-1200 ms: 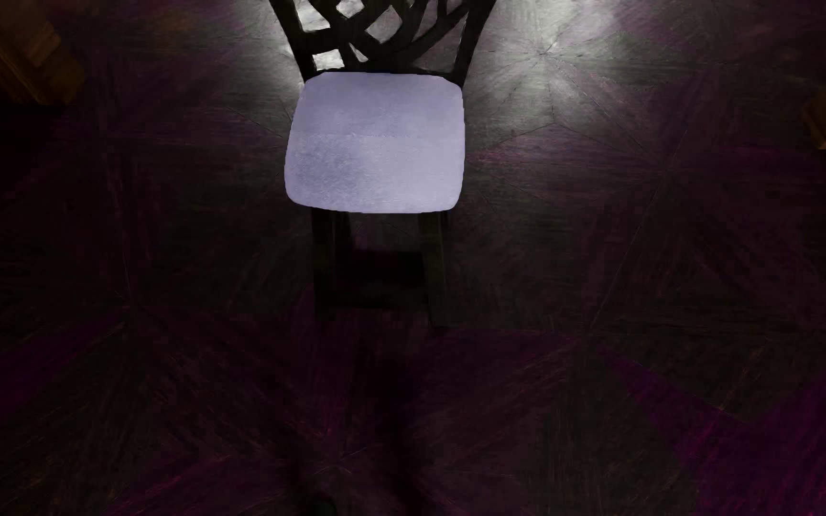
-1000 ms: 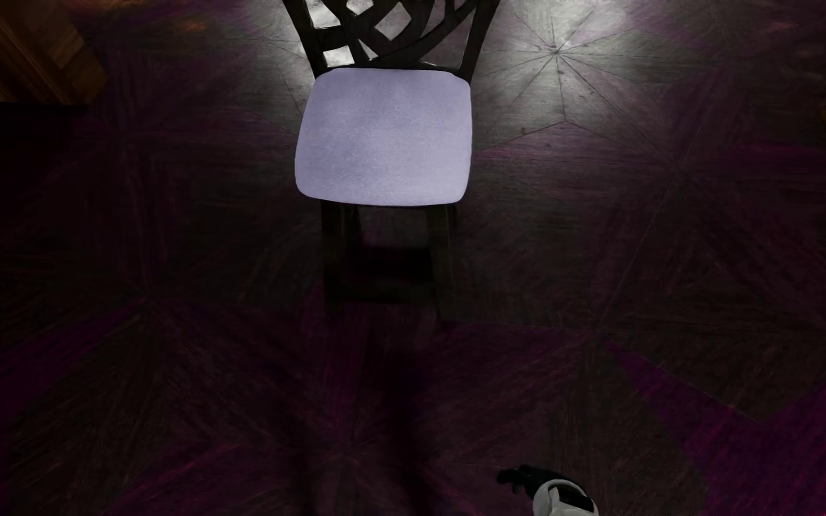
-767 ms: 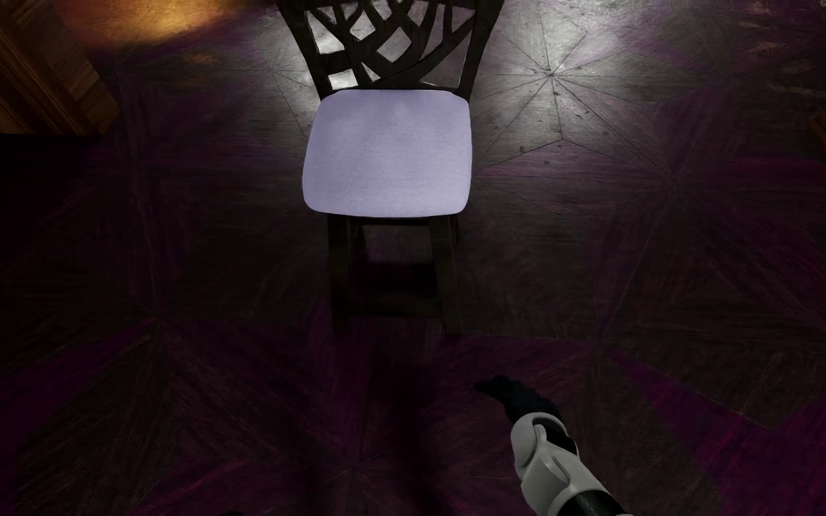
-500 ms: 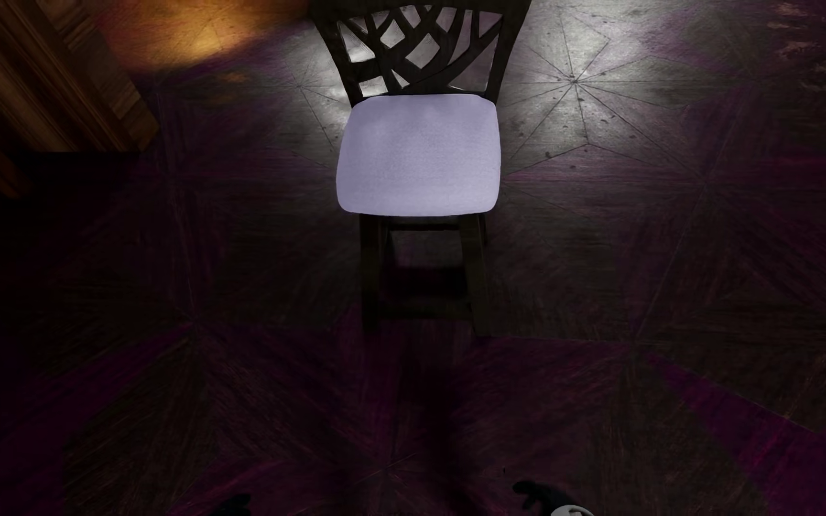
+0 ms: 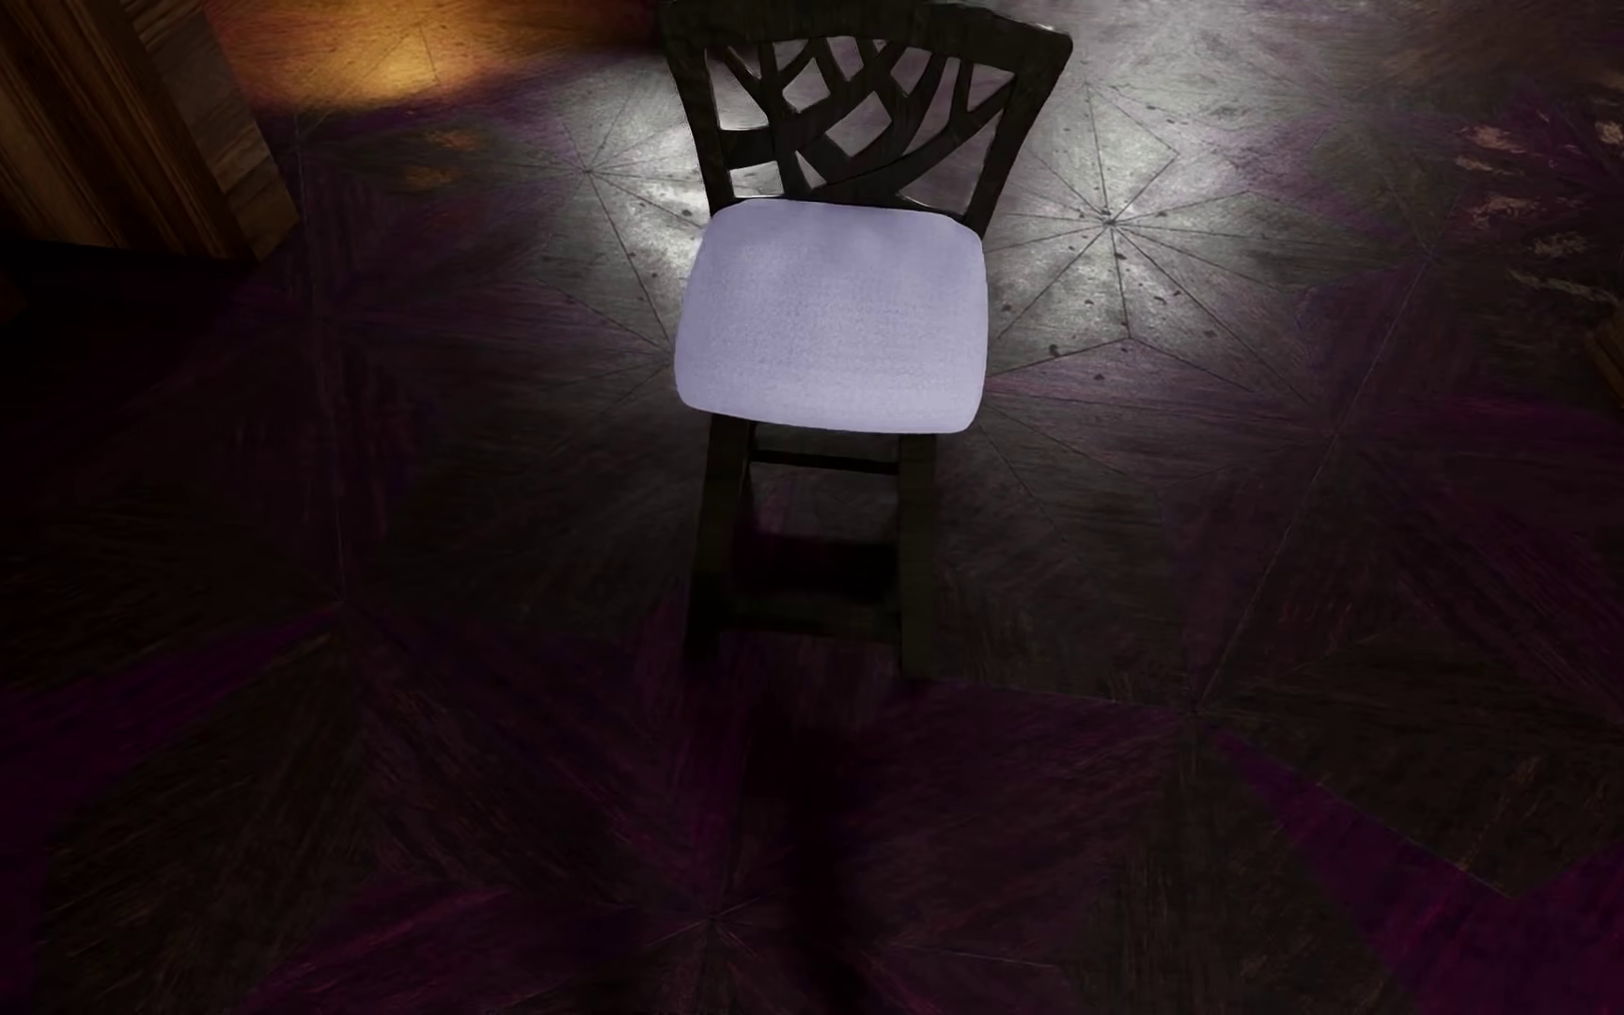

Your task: Go to the light purple stool

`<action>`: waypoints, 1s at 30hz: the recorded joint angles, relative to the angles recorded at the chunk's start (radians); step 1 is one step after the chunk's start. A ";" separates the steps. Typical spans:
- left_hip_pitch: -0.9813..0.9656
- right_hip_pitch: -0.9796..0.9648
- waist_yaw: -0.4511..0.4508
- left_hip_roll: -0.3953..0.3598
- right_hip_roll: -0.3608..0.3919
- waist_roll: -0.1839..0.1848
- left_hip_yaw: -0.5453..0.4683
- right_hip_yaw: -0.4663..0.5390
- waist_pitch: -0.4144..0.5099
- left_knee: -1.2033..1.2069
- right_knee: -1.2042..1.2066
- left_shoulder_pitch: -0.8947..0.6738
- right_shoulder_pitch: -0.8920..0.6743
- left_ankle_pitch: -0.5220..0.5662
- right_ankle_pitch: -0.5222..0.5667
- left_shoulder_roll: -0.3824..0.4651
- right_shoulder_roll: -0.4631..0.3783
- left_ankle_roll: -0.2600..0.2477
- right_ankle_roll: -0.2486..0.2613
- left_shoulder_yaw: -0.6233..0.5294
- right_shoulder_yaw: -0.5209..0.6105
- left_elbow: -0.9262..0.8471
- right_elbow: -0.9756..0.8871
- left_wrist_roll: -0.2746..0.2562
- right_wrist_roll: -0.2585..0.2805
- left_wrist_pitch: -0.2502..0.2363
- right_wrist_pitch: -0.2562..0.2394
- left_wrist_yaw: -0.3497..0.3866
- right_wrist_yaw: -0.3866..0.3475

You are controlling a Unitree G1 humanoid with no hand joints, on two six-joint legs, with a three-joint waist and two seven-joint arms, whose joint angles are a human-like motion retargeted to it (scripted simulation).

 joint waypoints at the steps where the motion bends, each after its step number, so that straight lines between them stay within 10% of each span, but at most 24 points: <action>1: -0.002 0.016 0.003 0.003 0.000 -0.008 -0.009 -0.015 0.003 0.008 -0.008 -0.024 -0.017 -0.010 -0.004 -0.001 0.001 -0.010 -0.003 -0.001 0.006 0.011 -0.019 0.005 0.001 0.011 -0.004 -0.007 -0.012; 6: 0.022 0.076 0.031 0.021 0.036 -0.030 -0.016 -0.057 0.000 -0.014 -0.089 -0.105 -0.182 -0.054 -0.004 -0.022 -0.059 -0.024 -0.005 -0.028 0.112 -0.054 -0.094 0.005 -0.082 -0.019 -0.025 -0.001 -0.013; 10: 0.018 0.058 0.048 0.032 0.051 -0.035 0.008 -0.034 -0.002 -0.012 -0.085 -0.106 -0.288 -0.082 0.001 -0.027 -0.090 0.008 0.013 -0.048 0.087 -0.114 -0.190 -0.013 -0.050 -0.068 -0.044 0.026 -0.084; 16: 0.024 0.033 0.056 0.041 0.073 -0.025 0.039 0.012 -0.004 -0.023 -0.083 -0.092 -0.330 -0.087 0.041 -0.005 -0.049 0.026 0.011 -0.022 0.070 -0.074 -0.201 -0.014 0.006 -0.016 -0.042 0.024 -0.115; 24: 0.030 0.041 0.044 0.042 0.101 0.004 0.065 0.025 -0.012 -0.051 -0.138 -0.037 -0.224 -0.013 0.043 0.008 -0.035 0.022 -0.016 0.021 0.132 -0.057 0.015 -0.010 0.037 0.002 -0.006 0.010 0.006; 30: 0.031 0.002 0.036 0.030 0.081 0.012 0.094 0.069 -0.004 -0.041 -0.078 -0.033 -0.090 0.002 0.016 -0.011 -0.030 0.036 -0.006 0.011 0.065 -0.042 0.019 0.008 0.080 -0.022 0.015 0.014 -0.083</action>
